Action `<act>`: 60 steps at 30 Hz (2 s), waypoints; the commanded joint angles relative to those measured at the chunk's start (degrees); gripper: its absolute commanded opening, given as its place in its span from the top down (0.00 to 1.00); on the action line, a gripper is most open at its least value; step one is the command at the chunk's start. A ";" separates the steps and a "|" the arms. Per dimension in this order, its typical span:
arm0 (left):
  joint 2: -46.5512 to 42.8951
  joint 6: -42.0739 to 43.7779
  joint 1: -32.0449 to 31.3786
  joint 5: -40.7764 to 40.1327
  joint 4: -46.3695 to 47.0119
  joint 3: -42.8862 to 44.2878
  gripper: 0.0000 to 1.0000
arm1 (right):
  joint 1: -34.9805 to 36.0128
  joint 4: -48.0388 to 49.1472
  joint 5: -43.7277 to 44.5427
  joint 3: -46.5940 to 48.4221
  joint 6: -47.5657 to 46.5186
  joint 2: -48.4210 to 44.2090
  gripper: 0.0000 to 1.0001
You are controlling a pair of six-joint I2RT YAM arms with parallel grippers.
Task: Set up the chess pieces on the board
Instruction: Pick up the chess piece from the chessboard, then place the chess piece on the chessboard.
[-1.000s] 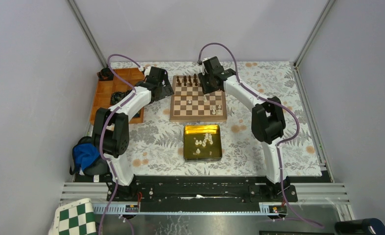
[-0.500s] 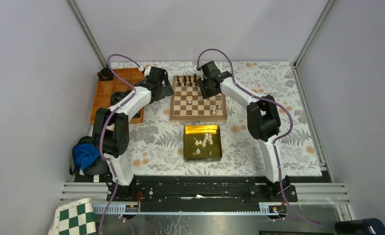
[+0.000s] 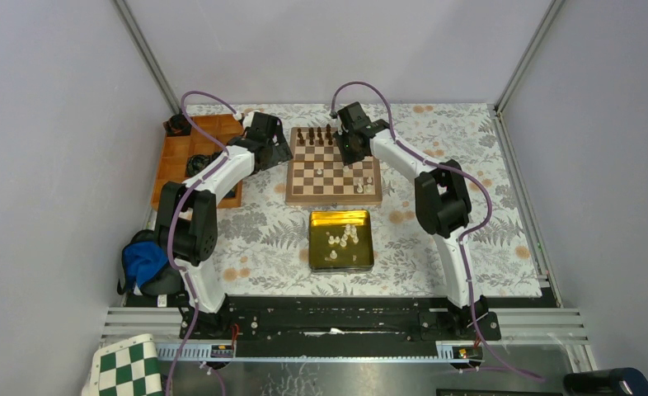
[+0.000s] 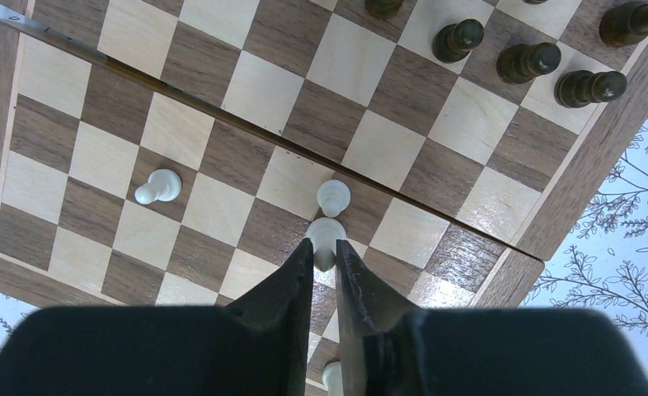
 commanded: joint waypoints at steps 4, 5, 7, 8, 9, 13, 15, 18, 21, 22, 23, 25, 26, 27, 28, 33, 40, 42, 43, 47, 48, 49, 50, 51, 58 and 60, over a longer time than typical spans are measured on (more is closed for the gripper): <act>-1.00 0.19 0.39 -0.18 0.15 1.35 0.01 | 0.59 -0.49 -1.97 1.46 0.18 0.24 0.83; -1.05 0.15 0.39 -0.22 0.12 1.31 0.01 | 0.65 -0.36 -2.04 1.17 0.16 0.07 0.85; -1.05 0.15 0.39 -0.23 0.18 1.23 0.01 | 0.66 -0.09 -2.17 0.74 0.16 -0.39 0.87; -1.07 0.19 0.46 -0.26 0.20 1.24 0.01 | 0.66 -0.03 -2.16 0.57 0.19 -0.58 0.88; -1.14 0.15 0.41 -0.32 0.21 1.24 0.01 | 0.71 0.03 -2.17 0.57 0.22 -0.77 0.89; -1.17 0.19 0.53 -0.30 0.20 1.32 0.01 | 0.88 -0.04 -2.19 0.60 -0.06 -1.74 0.92; -1.31 0.14 0.49 -0.38 0.18 1.32 0.01 | 1.04 -0.24 -2.14 0.58 -0.15 -2.28 0.93; -1.44 0.17 0.49 -0.44 0.11 1.23 0.01 | 1.17 -0.38 -1.96 0.09 -0.19 -3.22 0.94; -1.53 0.19 0.48 -0.38 0.10 1.24 0.01 | 1.26 -0.20 -1.87 -0.98 -0.36 -4.42 0.95; -1.60 0.20 0.48 -0.47 0.17 1.15 0.01 | 1.27 -0.10 -1.84 -1.43 -0.37 -4.79 0.95; -1.65 0.13 0.48 -0.50 0.16 1.18 0.01 | 1.33 0.03 -1.86 -1.83 -0.31 -5.22 0.95; -1.67 0.18 0.48 -0.41 0.18 1.15 0.01 | 1.46 0.25 -1.76 -2.64 -0.32 -5.99 0.95; -1.69 0.19 0.48 -0.41 0.14 1.22 0.01 | 1.53 0.28 -1.77 -3.18 -0.32 -6.41 0.95; -1.71 0.06 0.48 -0.37 0.13 1.23 0.01 | 1.65 0.39 -1.69 -3.62 -0.36 -6.74 0.95; -1.74 0.10 0.50 -0.37 0.10 1.24 0.01 | 1.77 0.44 -1.61 -4.01 -0.33 -7.12 0.95; -1.90 0.12 0.49 -0.37 0.12 1.08 0.01 | 2.59 0.98 -1.32 -6.25 -0.12 -8.98 0.95; -2.51 0.19 0.49 -0.41 0.15 0.55 0.01 | 3.43 1.79 -1.08 -10.37 0.22 -11.98 0.96; -2.66 0.17 0.48 -0.40 0.16 0.38 0.01 | 3.57 2.34 -1.02 -12.05 0.49 -12.91 0.96; -2.71 0.14 0.48 -0.39 0.22 0.30 0.01 | 3.56 2.60 -1.09 -12.74 0.56 -13.32 0.95; -2.93 0.18 0.49 -0.33 0.23 0.10 0.01 | 3.64 3.42 -1.02 -15.31 0.70 -14.65 0.96; -3.01 0.12 0.48 -0.33 0.23 0.10 0.01 | 3.71 3.56 -1.03 -15.78 0.80 -14.92 0.96; -3.07 0.15 0.48 -0.29 0.19 0.10 0.01 | 3.68 3.64 -1.04 -16.23 0.83 -15.11 0.95; -3.08 0.19 0.49 -0.27 0.18 0.03 0.01 | 3.73 3.72 -1.10 -16.66 0.85 -15.18 0.96; -3.09 0.15 0.51 -0.22 0.25 -0.03 0.01 | 3.73 3.94 -1.10 -17.08 0.89 -15.33 0.96; -3.04 -0.04 0.42 -0.05 0.20 -0.01 0.01 | 3.74 4.11 -1.05 -18.23 1.11 -15.85 0.96; -2.94 0.02 0.40 0.03 0.19 -0.02 0.01 | 3.82 4.34 -1.08 -18.46 1.21 -15.89 0.96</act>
